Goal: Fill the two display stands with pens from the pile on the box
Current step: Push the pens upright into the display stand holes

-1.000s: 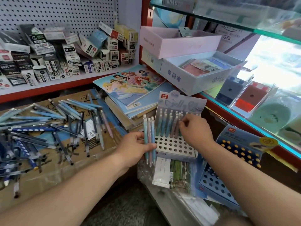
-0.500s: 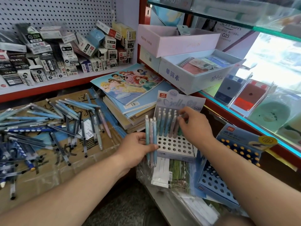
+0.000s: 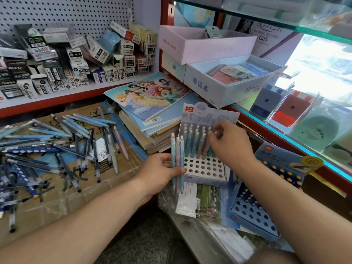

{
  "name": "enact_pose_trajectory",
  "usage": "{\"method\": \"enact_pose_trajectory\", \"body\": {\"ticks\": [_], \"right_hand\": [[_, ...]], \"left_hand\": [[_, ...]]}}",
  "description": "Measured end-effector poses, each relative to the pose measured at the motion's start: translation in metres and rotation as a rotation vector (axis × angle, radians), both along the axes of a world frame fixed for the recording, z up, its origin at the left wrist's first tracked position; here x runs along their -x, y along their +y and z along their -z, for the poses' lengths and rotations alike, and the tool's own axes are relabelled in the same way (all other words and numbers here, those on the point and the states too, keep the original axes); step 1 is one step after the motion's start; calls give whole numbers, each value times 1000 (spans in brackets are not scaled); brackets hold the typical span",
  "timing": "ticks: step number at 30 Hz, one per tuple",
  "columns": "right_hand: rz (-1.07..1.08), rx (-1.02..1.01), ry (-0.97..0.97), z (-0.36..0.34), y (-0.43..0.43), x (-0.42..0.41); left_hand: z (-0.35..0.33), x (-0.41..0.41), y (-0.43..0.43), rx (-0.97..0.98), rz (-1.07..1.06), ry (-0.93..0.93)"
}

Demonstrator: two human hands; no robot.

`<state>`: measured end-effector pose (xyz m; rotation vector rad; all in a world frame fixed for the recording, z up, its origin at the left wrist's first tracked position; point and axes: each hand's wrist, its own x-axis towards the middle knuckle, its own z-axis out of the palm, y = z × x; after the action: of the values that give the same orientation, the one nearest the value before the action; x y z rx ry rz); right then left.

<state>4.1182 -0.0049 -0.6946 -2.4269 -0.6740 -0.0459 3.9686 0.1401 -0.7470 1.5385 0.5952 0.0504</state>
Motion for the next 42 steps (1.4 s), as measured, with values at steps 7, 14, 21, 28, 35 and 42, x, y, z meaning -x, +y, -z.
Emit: {"method": "enact_pose_trajectory", "body": {"ticks": [7,14,21,28,35,42], "right_hand": [[-278,-184,402,1,10,32],[-190,-263,467,-6,-1,25],[74,-216,70,1,-18,-3],[64,-148,84,17,-13,-13],[79,-66,151,26,-15,-19],[41,-27,99,27,-15,-17]], "left_hand": [[1,-4,-2,6,80,-32],[0,-6,-3,-99,67,-21],[0,-1,0,-201,23,49],[2,-3,-2,-199,29,61],[1,-3,-6,-173,45,51],[0,-4,-8,-163,51,37]]}}
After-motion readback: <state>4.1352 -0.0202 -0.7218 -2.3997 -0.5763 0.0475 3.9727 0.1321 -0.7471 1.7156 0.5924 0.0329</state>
